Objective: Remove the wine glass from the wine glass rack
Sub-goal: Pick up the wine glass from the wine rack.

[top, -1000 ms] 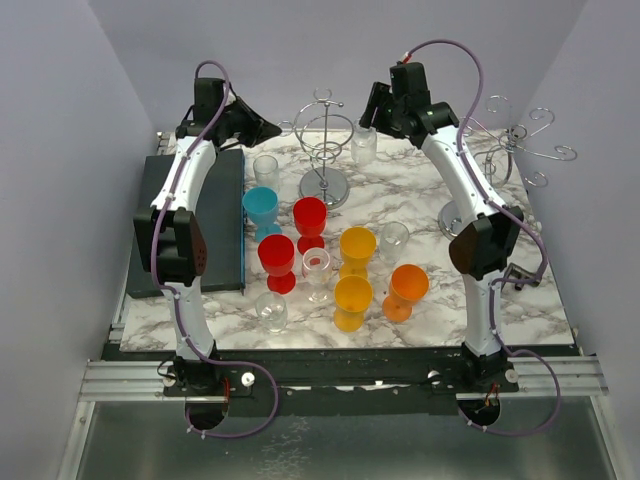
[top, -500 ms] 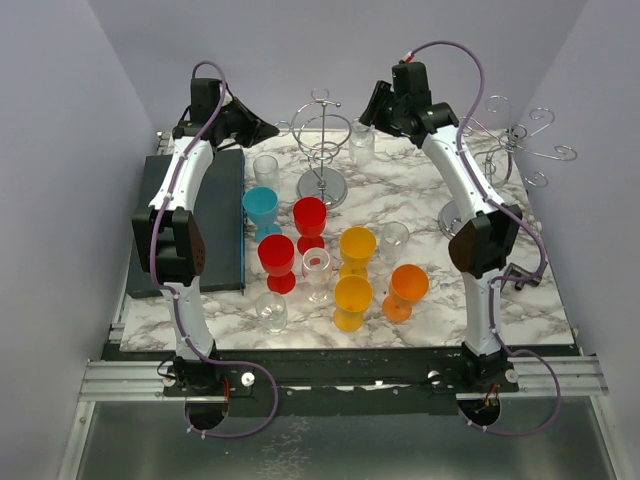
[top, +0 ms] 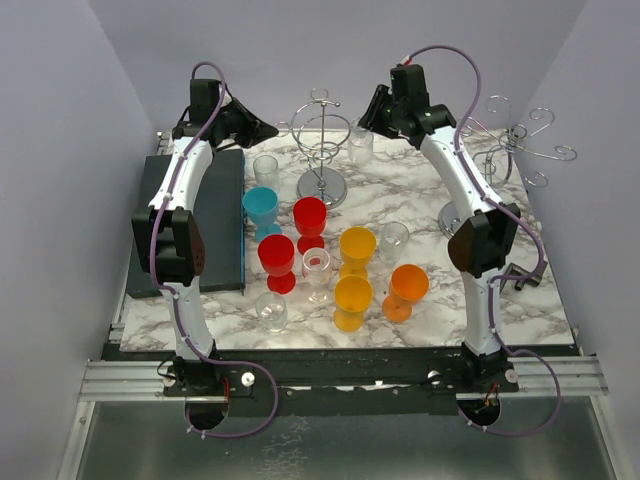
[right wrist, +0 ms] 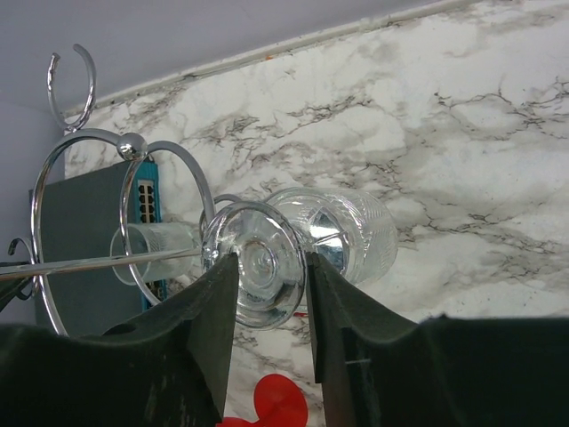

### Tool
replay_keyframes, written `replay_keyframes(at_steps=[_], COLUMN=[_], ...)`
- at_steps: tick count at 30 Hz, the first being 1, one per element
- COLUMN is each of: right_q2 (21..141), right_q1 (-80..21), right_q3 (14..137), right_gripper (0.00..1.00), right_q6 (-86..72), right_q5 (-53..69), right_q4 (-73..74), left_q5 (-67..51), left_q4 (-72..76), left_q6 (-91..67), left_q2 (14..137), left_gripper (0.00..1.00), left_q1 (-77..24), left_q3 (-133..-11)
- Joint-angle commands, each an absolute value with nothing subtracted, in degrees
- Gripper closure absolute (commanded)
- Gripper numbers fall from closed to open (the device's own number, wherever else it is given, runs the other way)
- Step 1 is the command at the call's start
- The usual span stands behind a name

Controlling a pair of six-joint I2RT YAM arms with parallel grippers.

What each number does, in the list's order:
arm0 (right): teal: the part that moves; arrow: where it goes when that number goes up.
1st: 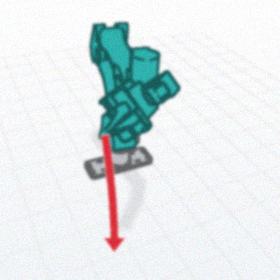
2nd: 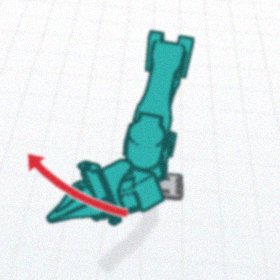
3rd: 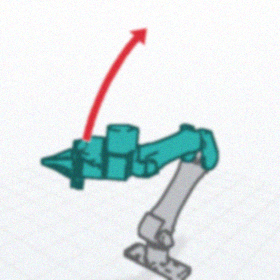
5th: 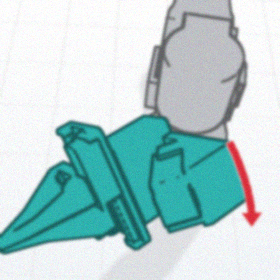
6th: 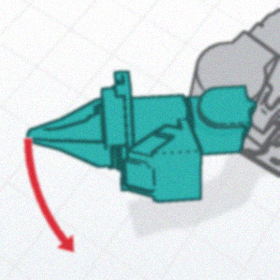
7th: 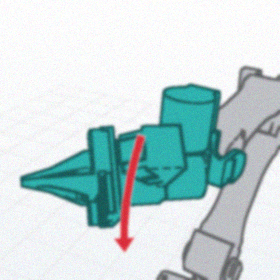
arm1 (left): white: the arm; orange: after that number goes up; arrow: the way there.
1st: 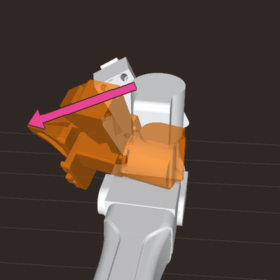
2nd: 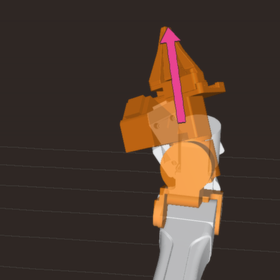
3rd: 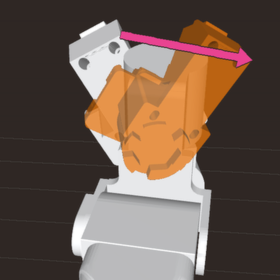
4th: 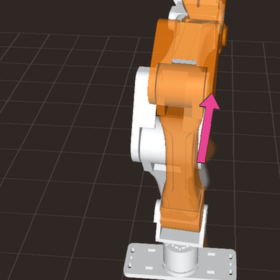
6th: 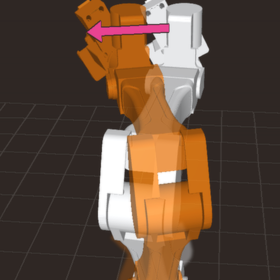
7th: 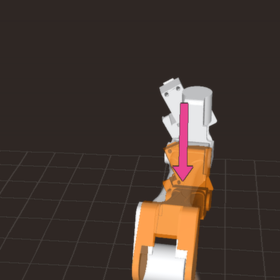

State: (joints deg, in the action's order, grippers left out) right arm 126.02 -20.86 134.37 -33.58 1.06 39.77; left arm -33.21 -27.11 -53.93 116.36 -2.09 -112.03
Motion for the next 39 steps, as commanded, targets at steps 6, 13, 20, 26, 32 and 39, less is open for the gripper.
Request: replay_keyframes(at_steps=[6, 13, 20, 26, 32, 39], right_q2=[126.6, 124.6, 123.0, 121.2, 119.2, 117.1], right_q1=[-20.5, -20.5, -20.4, -20.4, -20.4, -20.4], right_q3=[133.4, 131.6, 130.7, 129.2, 128.1, 126.9], right_gripper=[0.69, 0.77, 0.9, 0.99, 1.0, 0.99], right_q6=[-34.2, -34.2, -34.5, -35.2, -36.1, -36.7], right_q5=[1.9, 0.3, -2.5, -4.3, -6.1, -6.6], right_q4=[37.8, 36.5, 36.3, 35.6, 35.1, 34.1], left_q5=[-34.0, -34.0, -34.0, -34.0, -33.9, -33.9], left_q4=[-24.0, -24.0, -24.0, -24.0, -23.9, -23.9], left_q6=[-53.3, -53.4, -53.4, -53.5, -53.9, -54.1], left_q2=[112.1, 112.1, 112.2, 112.0, 111.9, 111.8], left_gripper=[1.0, 1.0, 1.0, 1.0, 1.0, 1.0], left_q1=[-0.5, 1.1, 1.2, 1.2, 1.2, 1.2], left_q3=[-112.8, -112.9, -113.1, -113.1, -113.3, -113.4])
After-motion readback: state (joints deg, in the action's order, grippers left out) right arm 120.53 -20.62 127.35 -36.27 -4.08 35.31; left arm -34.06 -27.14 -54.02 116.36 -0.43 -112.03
